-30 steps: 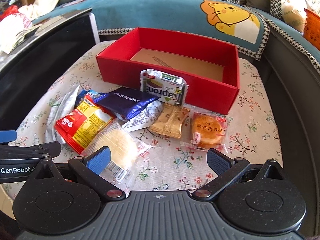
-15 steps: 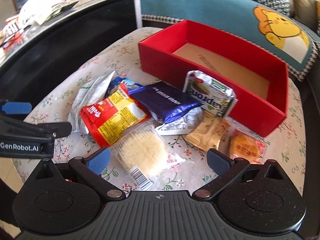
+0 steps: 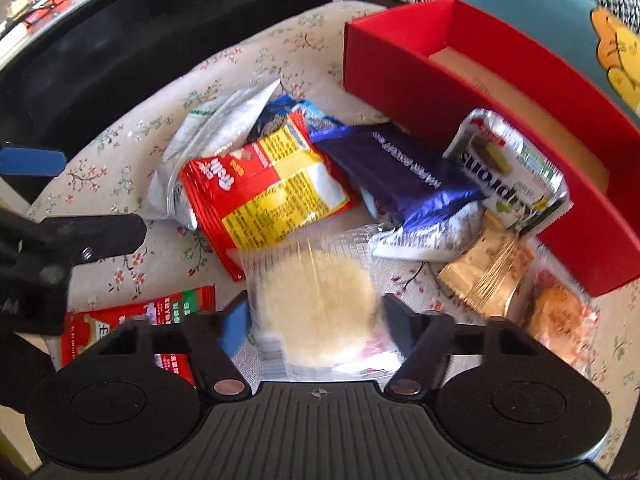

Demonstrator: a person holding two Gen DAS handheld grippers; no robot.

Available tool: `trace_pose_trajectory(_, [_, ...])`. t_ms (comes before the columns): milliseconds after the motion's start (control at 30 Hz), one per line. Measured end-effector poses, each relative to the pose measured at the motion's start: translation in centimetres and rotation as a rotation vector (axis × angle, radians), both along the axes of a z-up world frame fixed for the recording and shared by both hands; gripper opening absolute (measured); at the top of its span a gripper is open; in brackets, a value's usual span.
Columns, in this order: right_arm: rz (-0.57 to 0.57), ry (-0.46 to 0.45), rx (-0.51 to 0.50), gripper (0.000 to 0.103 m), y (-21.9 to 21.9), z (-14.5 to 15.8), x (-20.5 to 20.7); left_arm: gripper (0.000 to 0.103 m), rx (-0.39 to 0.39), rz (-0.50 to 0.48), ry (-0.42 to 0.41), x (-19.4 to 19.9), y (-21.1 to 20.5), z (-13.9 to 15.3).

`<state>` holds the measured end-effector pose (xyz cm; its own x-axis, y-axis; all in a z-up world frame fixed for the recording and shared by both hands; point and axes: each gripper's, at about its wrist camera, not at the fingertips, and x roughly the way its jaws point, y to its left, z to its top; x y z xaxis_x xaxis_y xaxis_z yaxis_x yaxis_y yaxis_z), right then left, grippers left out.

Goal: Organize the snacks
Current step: 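Grasp the red-green packet with the left tool while the right tool grasps the white bun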

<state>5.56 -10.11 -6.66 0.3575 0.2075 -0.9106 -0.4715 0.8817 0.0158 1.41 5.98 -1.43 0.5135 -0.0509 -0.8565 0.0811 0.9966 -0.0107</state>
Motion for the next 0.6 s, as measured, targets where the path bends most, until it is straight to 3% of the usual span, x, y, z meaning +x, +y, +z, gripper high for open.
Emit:
trace_pose_trajectory(200, [-0.012,0.006,0.0,0.067,-0.4,0.0,-0.8,0.103,-0.013,-0.152,0.033,-1.9,-1.2,-0.1])
trace_pose_trajectory(367, [-0.025,0.007,-0.024,0.066,-1.2,0.1,-1.9,0.103,0.054,-0.265,0.089,-3.2,-2.5,-2.1])
trace_pose_trajectory(600, [-0.071,0.024,-0.027,0.066,-3.9,0.5,-4.9,0.103,0.146,-0.326,0.148,-3.1,-3.9,-5.2])
